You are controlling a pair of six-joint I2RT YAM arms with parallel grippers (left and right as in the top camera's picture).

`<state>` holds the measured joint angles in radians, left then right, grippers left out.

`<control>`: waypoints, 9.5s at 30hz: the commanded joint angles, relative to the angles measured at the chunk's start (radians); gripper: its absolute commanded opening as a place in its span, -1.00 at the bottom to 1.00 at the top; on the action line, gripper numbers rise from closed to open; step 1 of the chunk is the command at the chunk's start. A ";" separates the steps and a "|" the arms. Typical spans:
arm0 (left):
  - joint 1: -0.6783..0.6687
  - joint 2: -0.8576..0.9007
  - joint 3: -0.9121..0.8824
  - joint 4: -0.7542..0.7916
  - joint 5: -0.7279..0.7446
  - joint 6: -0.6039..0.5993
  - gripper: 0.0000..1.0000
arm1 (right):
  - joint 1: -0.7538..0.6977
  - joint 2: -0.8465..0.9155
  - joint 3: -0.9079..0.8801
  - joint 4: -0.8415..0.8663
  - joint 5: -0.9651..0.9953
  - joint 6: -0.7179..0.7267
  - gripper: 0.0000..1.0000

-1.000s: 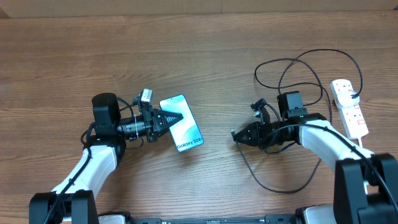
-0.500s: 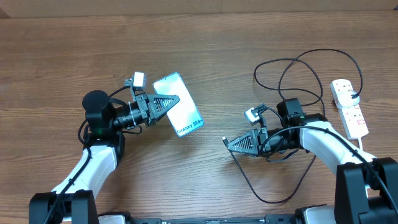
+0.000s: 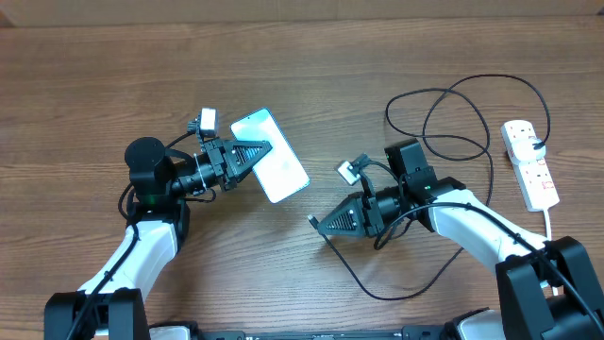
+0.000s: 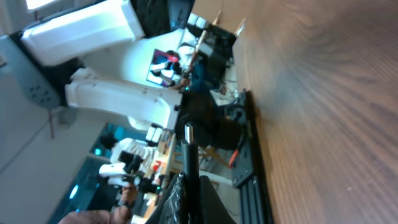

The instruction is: Plug charger to phone and switch on socket

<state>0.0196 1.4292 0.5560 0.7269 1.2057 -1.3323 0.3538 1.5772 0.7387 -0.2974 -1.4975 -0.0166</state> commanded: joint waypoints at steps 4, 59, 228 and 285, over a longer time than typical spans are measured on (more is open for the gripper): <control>-0.008 -0.011 0.014 0.011 -0.004 -0.006 -0.91 | 0.039 -0.017 0.002 0.188 0.086 0.339 -0.92; -0.007 -0.011 0.014 0.003 0.078 0.073 -0.92 | 0.059 -0.018 0.002 0.529 0.186 0.604 -0.92; 0.017 -0.010 0.014 -0.061 -0.035 0.072 -0.91 | 0.066 -0.018 0.002 0.534 0.187 0.733 -0.92; -0.002 -0.010 0.014 -0.060 -0.002 0.061 -0.91 | 0.066 -0.018 0.002 0.551 0.181 0.727 -0.92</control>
<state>0.0257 1.4292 0.5560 0.6533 1.1671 -1.2621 0.4194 1.5772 0.7383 0.2466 -1.3121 0.7105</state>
